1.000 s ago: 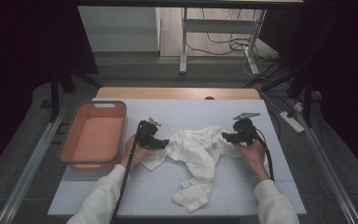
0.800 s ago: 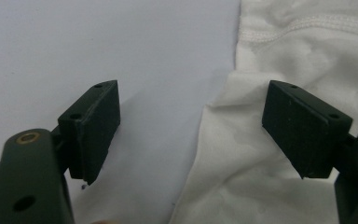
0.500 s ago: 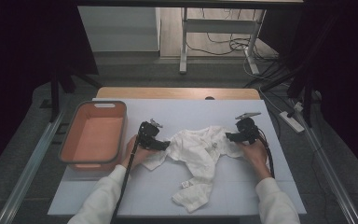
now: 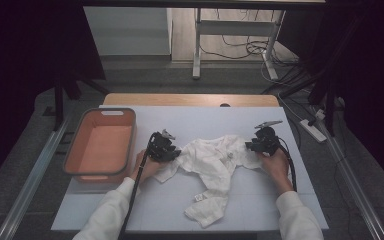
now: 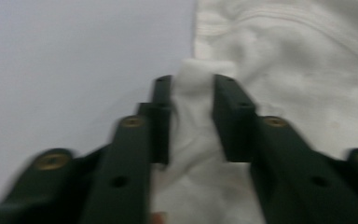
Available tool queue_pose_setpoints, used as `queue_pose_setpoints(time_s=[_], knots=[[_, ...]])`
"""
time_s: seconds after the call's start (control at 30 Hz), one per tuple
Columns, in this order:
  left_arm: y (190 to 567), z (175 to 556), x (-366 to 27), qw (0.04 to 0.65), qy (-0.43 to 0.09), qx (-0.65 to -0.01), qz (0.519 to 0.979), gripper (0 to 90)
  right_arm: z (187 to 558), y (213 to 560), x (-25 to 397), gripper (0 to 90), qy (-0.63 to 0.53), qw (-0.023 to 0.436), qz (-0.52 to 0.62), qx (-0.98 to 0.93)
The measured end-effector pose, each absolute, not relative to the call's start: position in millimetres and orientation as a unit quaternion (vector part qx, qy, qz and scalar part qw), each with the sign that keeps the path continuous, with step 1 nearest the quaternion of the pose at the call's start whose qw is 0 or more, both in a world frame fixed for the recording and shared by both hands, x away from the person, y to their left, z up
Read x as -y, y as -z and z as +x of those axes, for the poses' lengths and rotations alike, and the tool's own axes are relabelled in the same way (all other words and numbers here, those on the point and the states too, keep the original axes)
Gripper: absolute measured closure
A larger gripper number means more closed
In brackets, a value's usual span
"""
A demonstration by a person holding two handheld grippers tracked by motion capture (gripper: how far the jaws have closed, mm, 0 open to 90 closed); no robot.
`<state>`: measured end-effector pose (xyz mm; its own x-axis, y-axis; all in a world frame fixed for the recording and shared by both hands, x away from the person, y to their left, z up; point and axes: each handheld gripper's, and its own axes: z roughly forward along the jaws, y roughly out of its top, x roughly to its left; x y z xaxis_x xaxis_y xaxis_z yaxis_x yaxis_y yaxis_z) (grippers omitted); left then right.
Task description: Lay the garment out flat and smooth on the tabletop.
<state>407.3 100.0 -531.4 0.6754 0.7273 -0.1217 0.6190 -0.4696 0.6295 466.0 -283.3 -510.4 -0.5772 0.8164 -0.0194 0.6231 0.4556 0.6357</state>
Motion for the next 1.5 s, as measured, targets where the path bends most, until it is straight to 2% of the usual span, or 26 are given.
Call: queue_pose_setpoints(time_s=[0.07,0.13,0.6,1.5], knots=[[531.4,407.0,-99.2,0.334,-0.073,-0.39,0.855,86.8,464.9,509.7,280.1,84.8,-0.296,0.155,0.417,-0.845],[530.1,406.7,-99.0,0.329,-0.077,-0.385,0.859,87.9,463.0,508.9,275.7,88.2,-0.288,0.161,0.403,-0.854],[489.8,394.7,-115.9,0.365,-0.165,-0.401,0.824,88.8,455.7,484.7,300.9,88.9,-0.328,0.211,0.421,-0.819],[469.5,390.8,-129.0,0.407,-0.167,-0.407,0.801,88.9,446.6,460.9,302.7,88.7,-0.372,0.239,0.41,-0.798]])
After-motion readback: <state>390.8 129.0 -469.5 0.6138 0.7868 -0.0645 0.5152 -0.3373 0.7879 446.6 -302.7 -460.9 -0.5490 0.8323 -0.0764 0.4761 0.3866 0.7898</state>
